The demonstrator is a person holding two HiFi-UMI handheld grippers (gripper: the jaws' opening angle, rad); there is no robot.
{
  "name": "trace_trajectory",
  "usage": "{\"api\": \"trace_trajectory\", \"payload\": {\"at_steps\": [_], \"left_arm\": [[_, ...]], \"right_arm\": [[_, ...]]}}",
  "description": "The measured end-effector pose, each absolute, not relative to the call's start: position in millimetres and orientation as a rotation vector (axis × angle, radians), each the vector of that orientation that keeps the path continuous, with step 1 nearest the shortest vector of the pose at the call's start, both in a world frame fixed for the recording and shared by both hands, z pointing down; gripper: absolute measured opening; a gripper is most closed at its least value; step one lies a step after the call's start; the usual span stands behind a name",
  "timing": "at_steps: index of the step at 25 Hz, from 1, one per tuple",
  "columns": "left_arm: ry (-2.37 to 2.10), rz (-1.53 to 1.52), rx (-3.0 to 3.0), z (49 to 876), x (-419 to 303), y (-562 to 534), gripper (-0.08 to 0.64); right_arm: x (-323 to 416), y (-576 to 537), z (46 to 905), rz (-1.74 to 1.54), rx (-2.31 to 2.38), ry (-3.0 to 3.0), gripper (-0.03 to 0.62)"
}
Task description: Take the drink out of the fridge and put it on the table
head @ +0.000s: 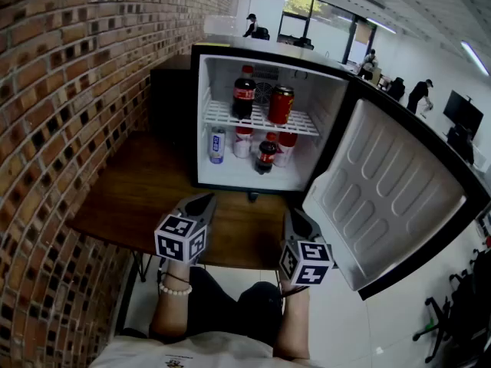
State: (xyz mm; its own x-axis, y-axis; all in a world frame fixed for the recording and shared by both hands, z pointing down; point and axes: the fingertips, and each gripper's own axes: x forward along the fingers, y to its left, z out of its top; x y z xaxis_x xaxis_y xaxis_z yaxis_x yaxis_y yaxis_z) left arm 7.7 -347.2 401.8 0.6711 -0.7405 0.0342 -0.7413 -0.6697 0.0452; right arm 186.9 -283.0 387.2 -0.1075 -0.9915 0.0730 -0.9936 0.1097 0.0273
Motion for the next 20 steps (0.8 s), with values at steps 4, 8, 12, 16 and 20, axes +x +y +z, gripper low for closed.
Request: {"api": "trace_trajectory", "payload": {"at_steps": [4, 8, 12, 16, 20], "left_arm": [[-1.259, 0.021, 2.825, 400.2, 6.5, -347.4, 0.000], [-1.267, 0.025, 2.827, 399.9, 5.7, -350.1, 0.000], [-1.274, 0.035, 2.821, 401.5, 5.7, -350.2, 0.000], [-1.324, 0.029, 2.818, 394.0, 5.0, -359.4, 0.000], [-1.332, -0.008, 2.824, 375.3, 8.2, -372.6, 0.064]], "right_arm": [[184.7, -282.9, 385.7, 0.045, 2.047, -2.288, 0.012], [182.4, -285.4, 386.5, 0.047, 2.041, -2.293, 0.012], [182.9, -284.5, 388.4, 0.054, 2.040, -2.295, 0.012], [185.1, -285.2, 387.6, 0.055, 2.045, -2.296, 0.012], [187.1, -284.8, 388.7, 0.055, 2.046, -2.294, 0.012]]}}
